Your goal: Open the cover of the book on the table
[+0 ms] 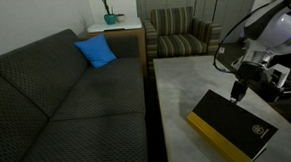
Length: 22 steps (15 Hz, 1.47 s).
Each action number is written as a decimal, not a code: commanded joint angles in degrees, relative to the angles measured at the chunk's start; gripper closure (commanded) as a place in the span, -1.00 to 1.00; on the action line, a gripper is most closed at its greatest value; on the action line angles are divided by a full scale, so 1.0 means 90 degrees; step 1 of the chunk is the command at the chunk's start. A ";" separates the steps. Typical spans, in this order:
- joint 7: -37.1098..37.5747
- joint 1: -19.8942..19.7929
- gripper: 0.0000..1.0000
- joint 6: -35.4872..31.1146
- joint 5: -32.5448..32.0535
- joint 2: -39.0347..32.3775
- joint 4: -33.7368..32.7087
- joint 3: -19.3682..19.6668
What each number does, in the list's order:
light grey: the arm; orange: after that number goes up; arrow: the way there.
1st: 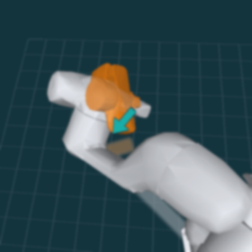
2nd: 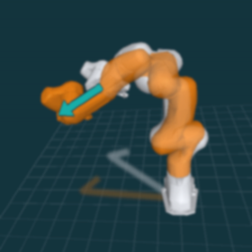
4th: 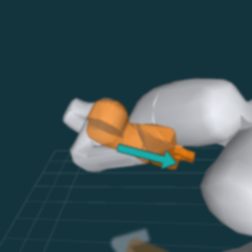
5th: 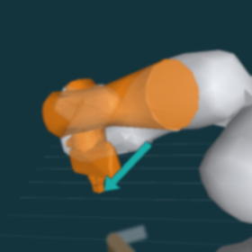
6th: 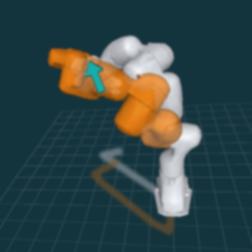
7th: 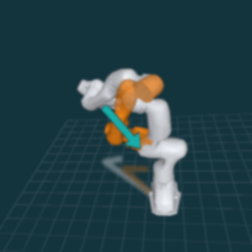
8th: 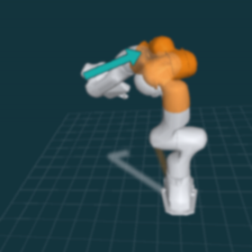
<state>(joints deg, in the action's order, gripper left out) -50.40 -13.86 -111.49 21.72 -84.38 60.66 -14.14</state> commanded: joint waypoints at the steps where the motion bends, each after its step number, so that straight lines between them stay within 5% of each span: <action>1: 0.0841 0.0248 1.00 0.0086 -0.0073 0.0066 -0.0090 0.0256; 22: 0.0924 0.0443 1.00 0.0683 -0.0557 0.0471 -0.0087 0.0208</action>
<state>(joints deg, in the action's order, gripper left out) -41.16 -9.63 -107.82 17.41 -81.17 59.51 -12.28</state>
